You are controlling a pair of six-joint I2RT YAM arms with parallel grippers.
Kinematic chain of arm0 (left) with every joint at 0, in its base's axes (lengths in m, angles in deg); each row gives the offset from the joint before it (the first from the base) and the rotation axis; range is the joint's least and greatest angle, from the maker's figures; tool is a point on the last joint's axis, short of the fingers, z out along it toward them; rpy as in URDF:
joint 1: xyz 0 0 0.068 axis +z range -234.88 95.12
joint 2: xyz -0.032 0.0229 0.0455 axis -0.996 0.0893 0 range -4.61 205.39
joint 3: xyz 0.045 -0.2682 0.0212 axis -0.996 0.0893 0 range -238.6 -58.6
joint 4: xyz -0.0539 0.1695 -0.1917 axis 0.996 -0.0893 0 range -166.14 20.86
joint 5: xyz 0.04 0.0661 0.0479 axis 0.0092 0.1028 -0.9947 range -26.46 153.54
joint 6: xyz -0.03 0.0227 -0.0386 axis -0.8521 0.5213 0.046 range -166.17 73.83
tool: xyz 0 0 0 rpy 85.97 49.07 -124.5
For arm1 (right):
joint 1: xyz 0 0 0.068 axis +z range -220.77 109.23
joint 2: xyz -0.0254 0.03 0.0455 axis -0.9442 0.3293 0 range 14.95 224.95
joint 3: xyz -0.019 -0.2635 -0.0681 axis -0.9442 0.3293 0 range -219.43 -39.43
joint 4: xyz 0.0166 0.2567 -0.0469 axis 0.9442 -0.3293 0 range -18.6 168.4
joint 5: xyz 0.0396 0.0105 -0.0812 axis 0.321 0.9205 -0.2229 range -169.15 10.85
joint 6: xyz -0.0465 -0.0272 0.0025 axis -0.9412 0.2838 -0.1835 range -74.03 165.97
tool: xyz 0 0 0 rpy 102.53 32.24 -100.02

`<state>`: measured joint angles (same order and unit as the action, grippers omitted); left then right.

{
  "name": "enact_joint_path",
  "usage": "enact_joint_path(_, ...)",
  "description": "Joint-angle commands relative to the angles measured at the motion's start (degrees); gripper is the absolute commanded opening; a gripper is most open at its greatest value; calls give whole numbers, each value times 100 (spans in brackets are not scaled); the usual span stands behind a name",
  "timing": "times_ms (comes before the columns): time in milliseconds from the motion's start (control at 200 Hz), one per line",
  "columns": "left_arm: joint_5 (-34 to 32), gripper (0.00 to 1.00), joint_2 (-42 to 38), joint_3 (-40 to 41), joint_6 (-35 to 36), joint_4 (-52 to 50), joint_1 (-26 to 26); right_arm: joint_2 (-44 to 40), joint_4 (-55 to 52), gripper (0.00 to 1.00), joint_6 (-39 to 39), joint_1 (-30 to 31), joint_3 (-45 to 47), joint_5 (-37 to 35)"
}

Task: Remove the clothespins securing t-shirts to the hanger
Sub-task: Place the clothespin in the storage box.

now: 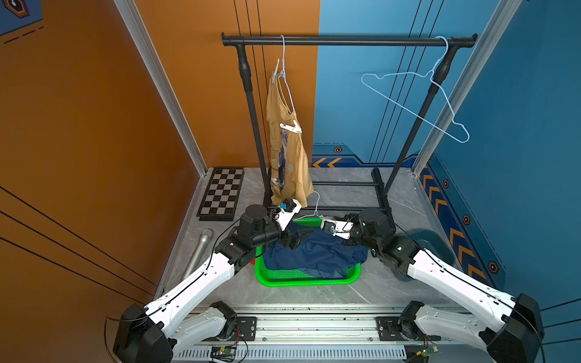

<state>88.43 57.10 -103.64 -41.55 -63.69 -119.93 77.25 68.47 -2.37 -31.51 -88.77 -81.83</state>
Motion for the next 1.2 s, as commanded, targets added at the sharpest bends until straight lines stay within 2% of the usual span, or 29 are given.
enact_joint_path(0,-601,85,296,-66,682,514,-444,-348,-528,3,1018,-494,-106,133)
enact_joint_path(95,-786,85,663,-177,896,722,-747,-535,-669,3,1414,-948,-30,342)
enact_joint_path(260,-1061,85,1342,-589,1116,881,-1142,-768,-966,3,1641,-1601,101,519)
enact_joint_path(390,-1076,85,1838,-1030,1163,897,-1401,-901,-956,3,1888,-2198,425,737)
enact_joint_path(410,-1091,90,1900,-1082,1193,896,-1454,-911,-952,3,1918,-2304,469,765)
enact_joint_path(651,-1166,91,2734,-1768,1465,969,-1958,-1096,-1071,3,2107,-3559,964,1293)
enact_joint_path(766,-1065,91,3057,-1985,1548,966,-2080,-1131,-1380,3,2035,-4168,1077,1941)
enact_joint_path(861,-847,91,3281,-2143,1534,970,-2153,-1128,-1559,3,1950,-4562,1169,2171)
enact_joint_path(1036,-444,91,3746,-2531,1399,967,-2287,-1011,-1773,4,1851,-5007,1306,2145)
enact_joint_path(1196,-334,92,4138,-2865,1360,958,-2493,-1001,-1942,4,1805,-5329,1474,1966)
